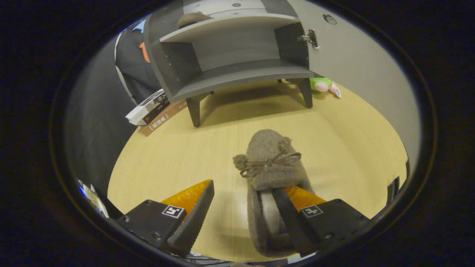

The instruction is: Open the shoe cabinet door, grab the shoes and put them into the shoe cabinet, then close the shoe cabinet door.

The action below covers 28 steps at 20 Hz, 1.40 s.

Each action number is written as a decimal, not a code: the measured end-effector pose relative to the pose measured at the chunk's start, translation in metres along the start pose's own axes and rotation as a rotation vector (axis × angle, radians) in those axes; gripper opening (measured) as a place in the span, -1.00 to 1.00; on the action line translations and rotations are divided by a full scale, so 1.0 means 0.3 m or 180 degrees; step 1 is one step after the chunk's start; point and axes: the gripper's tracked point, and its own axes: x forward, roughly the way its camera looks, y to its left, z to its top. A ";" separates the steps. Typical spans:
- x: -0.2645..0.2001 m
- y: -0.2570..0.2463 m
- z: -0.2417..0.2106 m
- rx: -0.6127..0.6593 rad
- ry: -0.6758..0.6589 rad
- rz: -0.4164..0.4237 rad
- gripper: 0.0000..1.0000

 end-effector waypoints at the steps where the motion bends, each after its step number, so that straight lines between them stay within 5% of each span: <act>1: 0.021 -0.004 0.016 0.0016 0.0006 -0.0016 0.97; 6: 0.107 -0.037 0.029 0.0001 0.0172 -0.0147 0.81; 8: 0.113 -0.071 0.031 -0.0047 0.0189 -0.0234 0.51; 17: 0.009 0.014 0.071 -0.0085 0.0294 0.0378 -0.86; 28: -0.422 0.051 0.610 -0.0492 -0.0741 0.0120 -0.86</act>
